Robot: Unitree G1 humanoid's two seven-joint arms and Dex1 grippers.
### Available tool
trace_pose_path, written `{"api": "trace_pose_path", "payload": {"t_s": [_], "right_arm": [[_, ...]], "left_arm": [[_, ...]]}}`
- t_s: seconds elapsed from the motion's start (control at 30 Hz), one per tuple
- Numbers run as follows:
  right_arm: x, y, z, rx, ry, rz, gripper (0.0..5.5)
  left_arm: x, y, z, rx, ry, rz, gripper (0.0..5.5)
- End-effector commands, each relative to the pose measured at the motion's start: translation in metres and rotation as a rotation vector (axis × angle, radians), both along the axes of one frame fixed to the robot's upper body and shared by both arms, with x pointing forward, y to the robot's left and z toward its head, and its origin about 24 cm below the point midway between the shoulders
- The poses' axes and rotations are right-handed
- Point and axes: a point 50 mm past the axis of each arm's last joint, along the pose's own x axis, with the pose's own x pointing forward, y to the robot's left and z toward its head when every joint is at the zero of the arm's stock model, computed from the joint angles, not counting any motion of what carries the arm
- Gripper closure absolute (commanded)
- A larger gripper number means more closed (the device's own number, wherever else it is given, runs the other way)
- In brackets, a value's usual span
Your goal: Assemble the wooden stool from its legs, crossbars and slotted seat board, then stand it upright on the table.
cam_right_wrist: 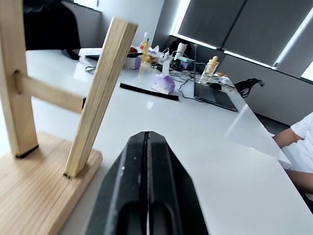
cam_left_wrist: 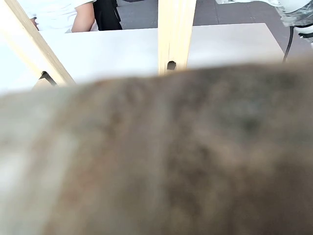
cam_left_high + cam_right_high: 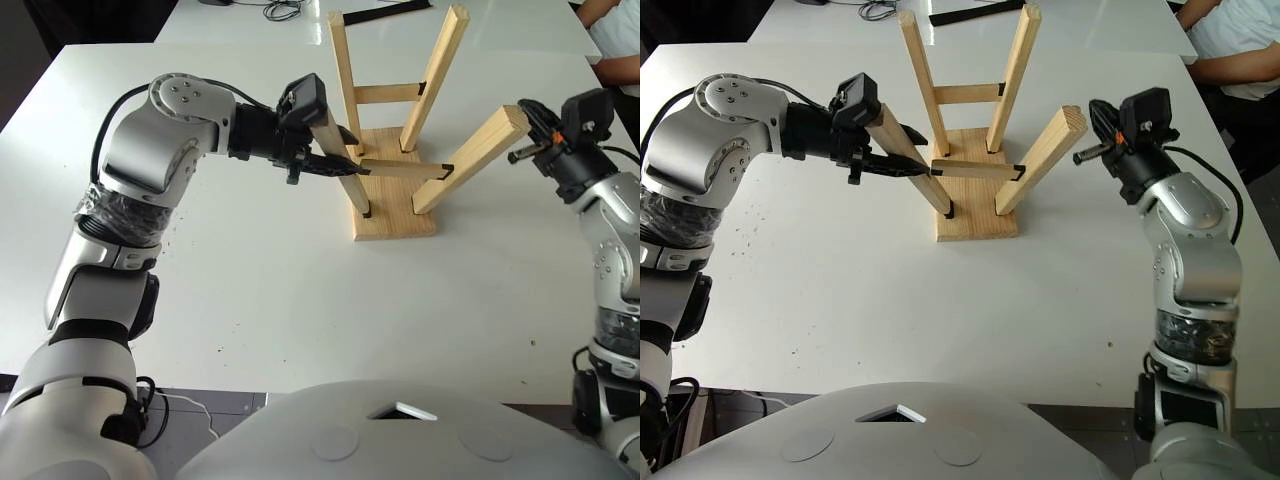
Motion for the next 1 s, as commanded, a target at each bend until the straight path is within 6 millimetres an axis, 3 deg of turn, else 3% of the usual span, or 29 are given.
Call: {"api": "trace_pose_path", "payload": {"t_s": [0.03,0.17,0.33,0.5,0.73,0.9,1.0], "right_arm": [[-0.013,0.051,0.001,0.075,0.002,0.122,5.5],[-0.028,0.054,0.0,0.08,0.037,0.14,5.5],[-0.028,0.057,-0.006,0.079,0.075,0.148,5.5],[-0.034,0.075,-0.017,0.103,0.111,0.205,5.5],[-0.05,0.107,-0.025,0.202,0.176,0.37,5.5],[-0.066,0.122,-0.028,0.227,0.223,0.483,5.5],[-0.069,0.112,-0.032,0.196,0.24,0.468,5.5]], "left_arm": [[0.001,0.001,-0.04,0.125,0.141,0.0,3.46],[-0.001,-0.005,-0.034,0.111,0.121,-0.004,3.46],[-0.012,-0.017,-0.03,0.081,0.115,-0.008,3.46],[-0.028,-0.037,-0.023,0.08,0.077,-0.004,3.46],[-0.045,-0.049,-0.014,0.073,0.063,0.06,3.46],[-0.064,-0.027,-0.012,0.095,0.039,0.108,3.46],[-0.072,-0.009,-0.012,0.13,0.051,0.135,3.46]]}}
